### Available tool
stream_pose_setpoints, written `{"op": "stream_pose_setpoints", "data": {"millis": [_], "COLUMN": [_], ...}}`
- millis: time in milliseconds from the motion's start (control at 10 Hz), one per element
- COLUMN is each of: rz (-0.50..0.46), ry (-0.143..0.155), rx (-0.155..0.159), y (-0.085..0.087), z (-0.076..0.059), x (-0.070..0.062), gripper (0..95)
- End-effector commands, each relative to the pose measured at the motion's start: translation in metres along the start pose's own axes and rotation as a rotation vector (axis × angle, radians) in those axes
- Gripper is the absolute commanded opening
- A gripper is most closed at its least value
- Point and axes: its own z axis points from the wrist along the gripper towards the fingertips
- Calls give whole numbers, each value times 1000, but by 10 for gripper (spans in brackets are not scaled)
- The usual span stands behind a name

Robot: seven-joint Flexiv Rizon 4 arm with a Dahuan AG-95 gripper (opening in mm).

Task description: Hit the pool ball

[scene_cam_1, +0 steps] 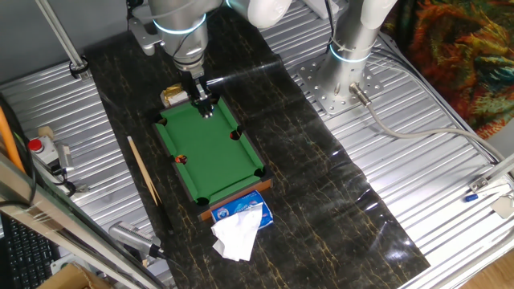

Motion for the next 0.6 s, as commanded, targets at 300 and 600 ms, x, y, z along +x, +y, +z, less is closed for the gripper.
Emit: {"op": "stream_pose_setpoints", "data": {"millis": [300,600], "rz": [-190,-96], "ry": [35,55], "rx": [113,63], "y": [0,0], "z": [-4,-4], "x": [0,0], "gripper": [190,0]}}
